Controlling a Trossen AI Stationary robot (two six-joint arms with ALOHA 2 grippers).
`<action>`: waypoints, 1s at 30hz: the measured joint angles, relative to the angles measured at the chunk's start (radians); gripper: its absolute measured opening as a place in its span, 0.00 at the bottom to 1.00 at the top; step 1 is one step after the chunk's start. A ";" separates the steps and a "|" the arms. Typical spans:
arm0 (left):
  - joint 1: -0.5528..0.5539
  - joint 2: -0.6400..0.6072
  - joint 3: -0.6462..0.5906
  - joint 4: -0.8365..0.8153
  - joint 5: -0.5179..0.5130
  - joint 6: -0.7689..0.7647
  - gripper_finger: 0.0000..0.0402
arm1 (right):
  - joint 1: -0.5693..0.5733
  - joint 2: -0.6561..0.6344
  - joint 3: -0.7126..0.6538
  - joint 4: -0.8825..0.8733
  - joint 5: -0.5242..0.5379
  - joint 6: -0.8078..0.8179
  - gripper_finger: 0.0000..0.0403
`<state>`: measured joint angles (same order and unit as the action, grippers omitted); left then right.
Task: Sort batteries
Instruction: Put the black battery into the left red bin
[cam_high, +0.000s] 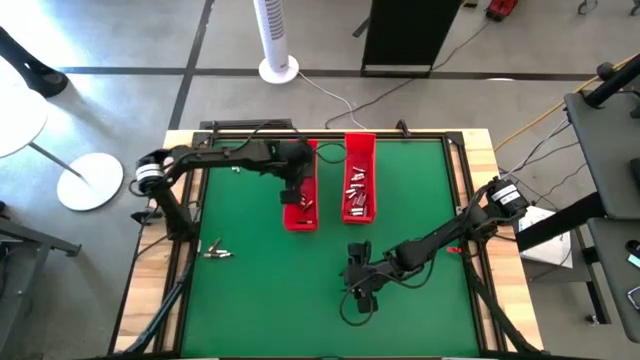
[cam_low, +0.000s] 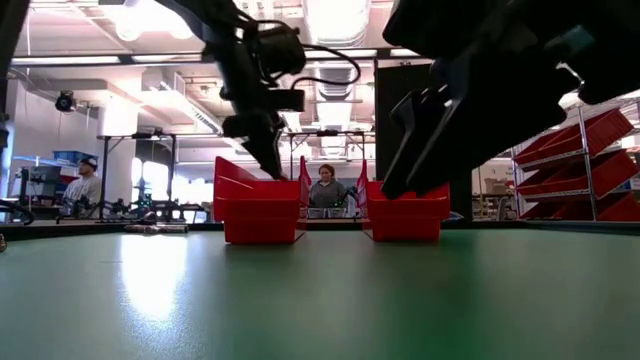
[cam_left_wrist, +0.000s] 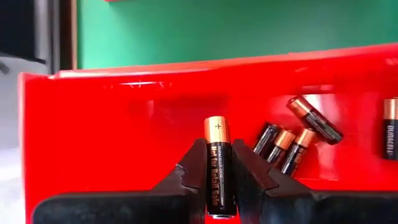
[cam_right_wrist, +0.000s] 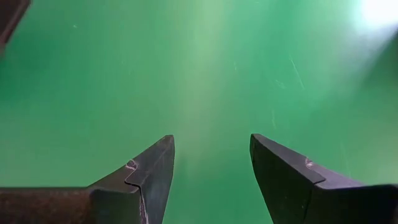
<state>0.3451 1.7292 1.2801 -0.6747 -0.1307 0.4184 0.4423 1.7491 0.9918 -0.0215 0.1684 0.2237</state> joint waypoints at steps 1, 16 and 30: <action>0.009 0.020 0.026 -0.022 0.021 0.007 0.07 | -0.002 0.000 0.000 -0.002 0.000 0.001 0.50; 0.049 0.254 0.167 -0.145 0.101 0.018 0.07 | -0.002 -0.004 -0.008 -0.033 -0.012 0.004 0.50; 0.048 0.326 0.169 -0.126 0.105 0.038 0.07 | -0.002 -0.004 -0.020 -0.025 -0.012 0.005 0.50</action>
<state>0.3935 2.0553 1.4494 -0.8008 -0.0252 0.4568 0.4404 1.7451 0.9718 -0.0463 0.1566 0.2283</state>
